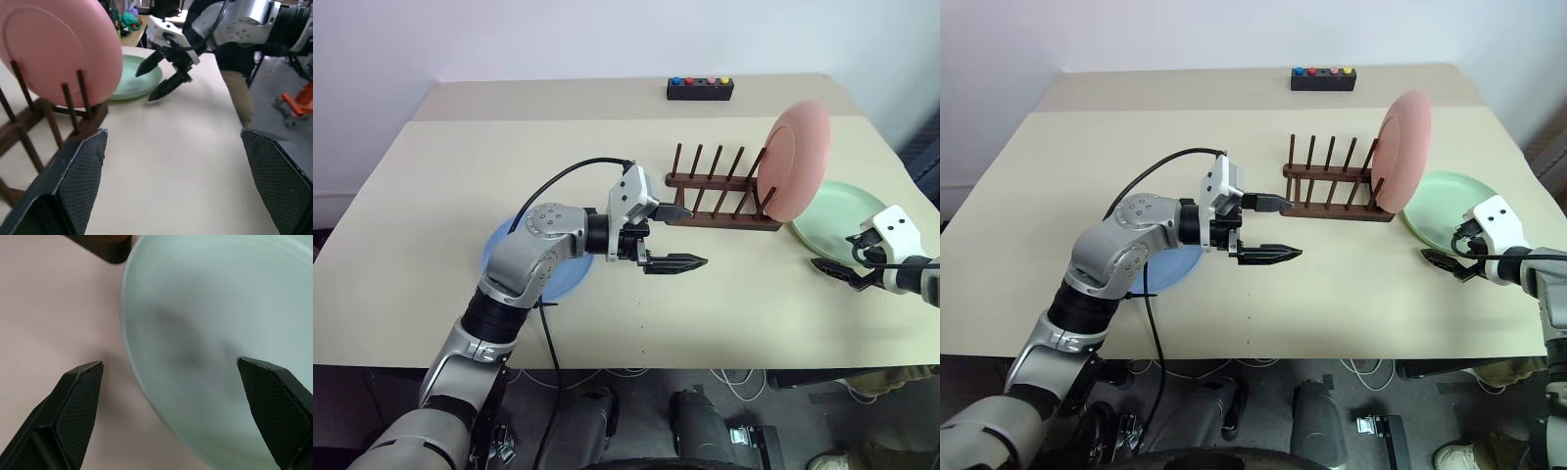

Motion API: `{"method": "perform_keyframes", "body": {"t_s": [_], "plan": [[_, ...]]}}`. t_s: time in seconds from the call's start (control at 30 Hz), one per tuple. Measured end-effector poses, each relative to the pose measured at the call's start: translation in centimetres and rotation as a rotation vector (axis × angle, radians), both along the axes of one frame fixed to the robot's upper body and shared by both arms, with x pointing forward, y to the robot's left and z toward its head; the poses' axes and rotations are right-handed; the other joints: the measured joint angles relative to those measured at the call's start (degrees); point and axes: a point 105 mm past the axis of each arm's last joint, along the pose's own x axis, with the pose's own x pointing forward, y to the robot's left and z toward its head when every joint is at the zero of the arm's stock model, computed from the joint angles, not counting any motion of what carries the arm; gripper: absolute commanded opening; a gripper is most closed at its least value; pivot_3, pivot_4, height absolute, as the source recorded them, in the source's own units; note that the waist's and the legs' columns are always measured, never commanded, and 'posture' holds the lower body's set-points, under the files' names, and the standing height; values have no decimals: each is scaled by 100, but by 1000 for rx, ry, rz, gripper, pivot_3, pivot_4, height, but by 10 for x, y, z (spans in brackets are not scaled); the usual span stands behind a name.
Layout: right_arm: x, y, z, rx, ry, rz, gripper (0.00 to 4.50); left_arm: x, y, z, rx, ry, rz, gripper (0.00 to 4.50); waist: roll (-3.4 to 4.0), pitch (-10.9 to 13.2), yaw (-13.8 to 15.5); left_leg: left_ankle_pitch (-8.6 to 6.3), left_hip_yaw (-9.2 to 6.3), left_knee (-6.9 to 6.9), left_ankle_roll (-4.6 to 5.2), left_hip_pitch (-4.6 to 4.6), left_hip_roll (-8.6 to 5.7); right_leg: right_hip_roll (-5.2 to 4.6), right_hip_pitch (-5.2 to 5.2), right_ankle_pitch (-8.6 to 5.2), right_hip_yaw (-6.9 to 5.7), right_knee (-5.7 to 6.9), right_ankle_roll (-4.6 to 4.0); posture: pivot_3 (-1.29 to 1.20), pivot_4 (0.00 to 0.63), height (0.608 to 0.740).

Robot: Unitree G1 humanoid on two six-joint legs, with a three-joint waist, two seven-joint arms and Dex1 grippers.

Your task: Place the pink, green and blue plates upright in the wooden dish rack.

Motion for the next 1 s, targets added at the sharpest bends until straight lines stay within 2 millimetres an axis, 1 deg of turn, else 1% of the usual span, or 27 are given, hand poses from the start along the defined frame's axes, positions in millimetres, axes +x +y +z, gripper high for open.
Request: {"method": "perform_keyframes", "body": {"t_s": [0.07,0.1,0.2,0.23,0.33,0.43,0.53,0.77,1.0], "plan": [[0,0,-3,13,15,-3,3960,-1,0,0,2,3,-3,4500,0,0,0,0,0,0,0,0,0,0,0,0,0,0,0,0,150,740],[0,0,-4,21,25,-7,3631,-2,0,0,4,5,-4,4500,0,0,-2,0,0,0,0,0,0,0,0,0,0,0,0,0,150,740],[3,1,-6,20,43,-7,2188,-3,-1,1,4,4,-8,4500,0,0,-5,0,0,0,0,0,0,0,0,0,0,0,0,0,150,740],[4,1,-6,14,46,-4,1596,-3,-1,1,3,4,-9,4500,0,0,-4,0,0,0,0,0,0,0,0,0,0,0,0,0,150,740],[7,2,-3,-13,32,10,85,-3,-1,1,4,5,-13,4500,0,0,4,0,0,0,0,0,0,0,1,0,0,-1,0,0,150,740],[12,2,7,-32,-1,11,30,-4,-1,0,3,4,-17,4500,-3,0,17,0,-2,2,0,0,0,0,5,0,-3,-3,0,0,150,740],[11,-1,6,-32,3,-9,30,-4,0,-2,4,13,-16,4500,-3,0,16,0,-2,3,0,0,-1,-1,6,0,-2,-4,0,0,150,740],[12,-17,11,-21,-47,-116,30,-4,0,-2,-5,4,-18,4500,-3,0,11,0,-1,2,0,0,-1,-1,5,0,-2,-2,0,0,150,740],[19,-29,30,13,-153,-221,30,-2,0,-3,-13,2,-13,4500,-2,0,10,0,-1,2,0,1,-1,-1,4,0,-2,-2,0,0,150,740]]}}
